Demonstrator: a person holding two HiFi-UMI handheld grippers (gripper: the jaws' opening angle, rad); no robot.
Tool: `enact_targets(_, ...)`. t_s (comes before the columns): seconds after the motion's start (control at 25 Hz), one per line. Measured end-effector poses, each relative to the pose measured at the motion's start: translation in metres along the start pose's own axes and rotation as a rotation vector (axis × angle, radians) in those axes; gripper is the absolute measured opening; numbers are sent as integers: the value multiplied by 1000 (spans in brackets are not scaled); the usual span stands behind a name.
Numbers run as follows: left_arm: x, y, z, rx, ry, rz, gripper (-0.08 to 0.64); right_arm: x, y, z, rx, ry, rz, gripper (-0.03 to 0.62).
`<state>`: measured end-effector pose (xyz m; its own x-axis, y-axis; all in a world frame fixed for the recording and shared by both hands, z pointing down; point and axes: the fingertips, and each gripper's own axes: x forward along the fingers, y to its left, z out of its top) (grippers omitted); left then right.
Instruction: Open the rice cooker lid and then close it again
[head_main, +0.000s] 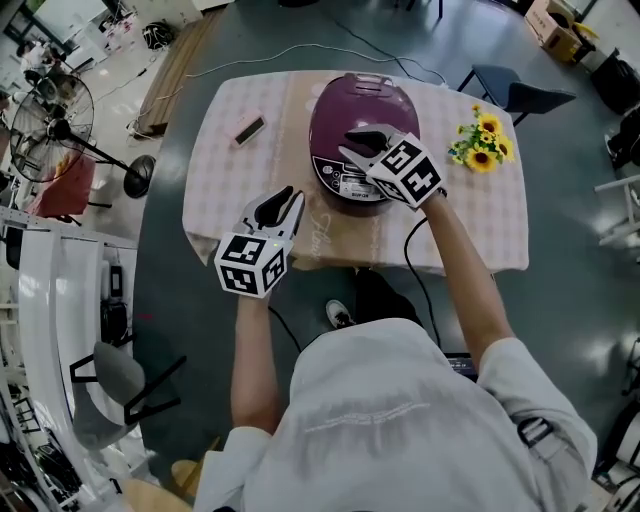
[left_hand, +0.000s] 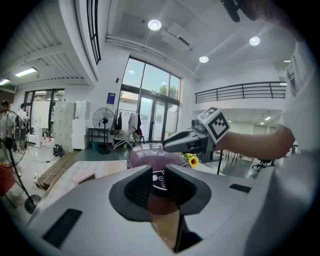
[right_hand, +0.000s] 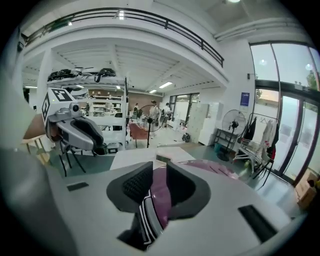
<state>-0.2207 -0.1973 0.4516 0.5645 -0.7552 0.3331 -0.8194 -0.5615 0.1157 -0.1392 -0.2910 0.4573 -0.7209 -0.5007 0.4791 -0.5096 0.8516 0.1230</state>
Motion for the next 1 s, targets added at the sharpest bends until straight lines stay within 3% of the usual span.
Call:
enact_targets(0.16,-1,2,24,56,-47,25,81,-24,-14,5,64,-71,-106,60)
enact_targets(0.4,-3,1,53,98,-115,57,66,-61,-23,15,136,-171,-196,46)
enact_targets(0.6,-6,1,71,119,-153,69,61,-97,-32,21,123,-222,-308,40)
enact_targets(1.0,-7,-7,87,180,-175,91,18,-153,-28,17,108,-253,-393,32)
